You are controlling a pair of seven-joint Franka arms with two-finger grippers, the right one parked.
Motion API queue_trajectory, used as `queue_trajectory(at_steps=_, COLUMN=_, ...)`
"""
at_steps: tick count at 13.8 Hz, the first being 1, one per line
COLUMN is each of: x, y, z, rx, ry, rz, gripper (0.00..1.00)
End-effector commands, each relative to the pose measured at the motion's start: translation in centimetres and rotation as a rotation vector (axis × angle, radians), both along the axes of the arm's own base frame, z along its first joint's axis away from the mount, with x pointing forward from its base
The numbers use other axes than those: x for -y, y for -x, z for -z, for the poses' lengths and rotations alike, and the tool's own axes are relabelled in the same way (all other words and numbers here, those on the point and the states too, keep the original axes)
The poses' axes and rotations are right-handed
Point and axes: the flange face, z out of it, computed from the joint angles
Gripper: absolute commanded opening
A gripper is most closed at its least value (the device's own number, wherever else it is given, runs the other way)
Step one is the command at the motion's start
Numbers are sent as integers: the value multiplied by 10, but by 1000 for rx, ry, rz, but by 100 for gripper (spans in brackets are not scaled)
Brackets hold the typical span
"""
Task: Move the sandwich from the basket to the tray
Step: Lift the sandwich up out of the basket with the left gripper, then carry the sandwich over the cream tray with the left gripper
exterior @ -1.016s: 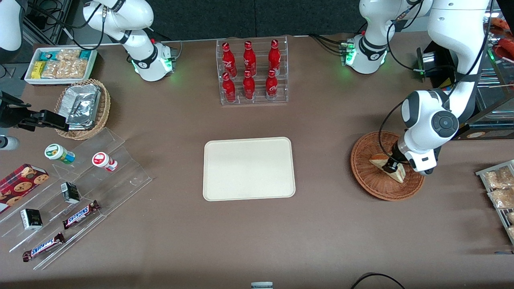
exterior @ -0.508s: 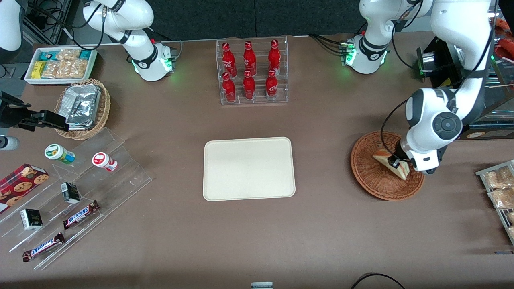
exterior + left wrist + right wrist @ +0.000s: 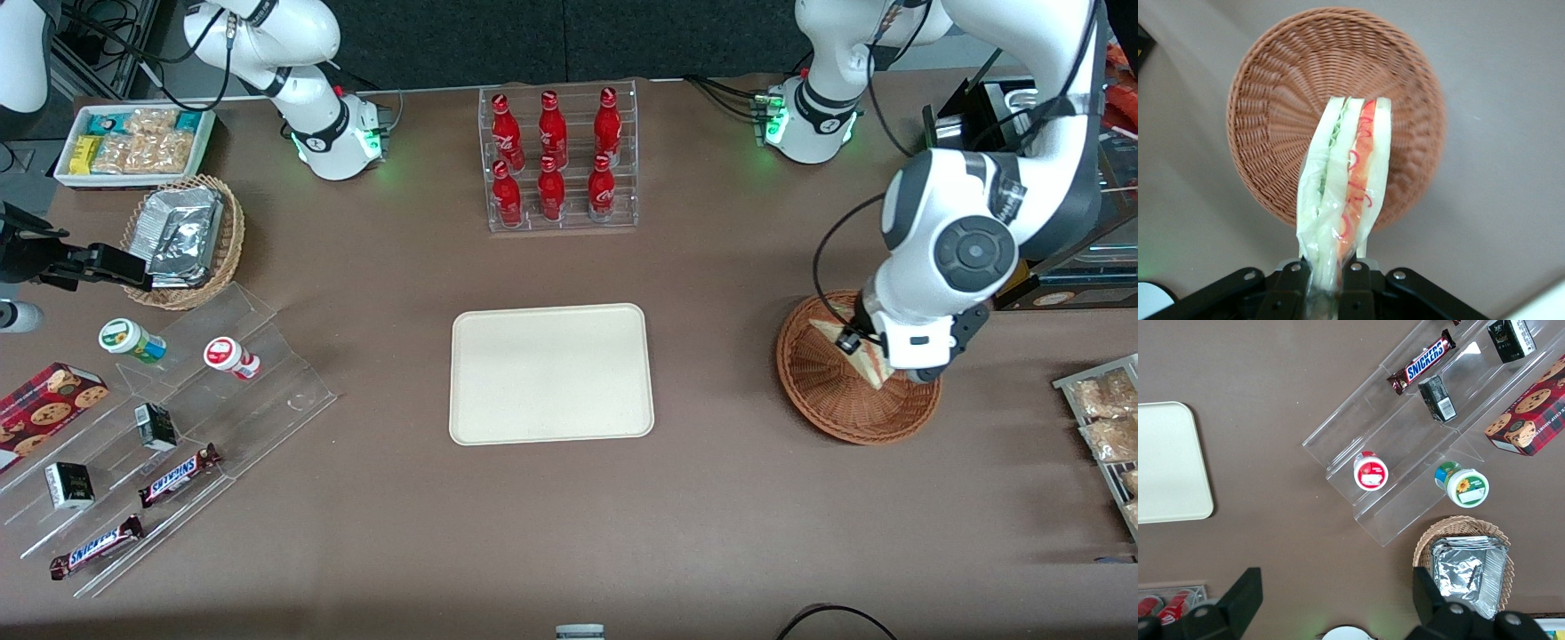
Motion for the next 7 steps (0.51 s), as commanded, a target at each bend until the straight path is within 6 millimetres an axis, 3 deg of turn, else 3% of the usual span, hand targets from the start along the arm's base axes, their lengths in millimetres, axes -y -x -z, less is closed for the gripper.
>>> queue_trajectory(at_steps=1, x=38, y=-4, z=-21, rx=2, ry=10, rz=118, gripper=0)
queue_trajectory(at_steps=4, x=103, y=2, z=-20, rx=18, ry=22, rz=213, gripper=0)
queue_trajectory(at_steps=7, x=182, y=1, z=-4, rx=14, ry=76, rz=255, gripper=0)
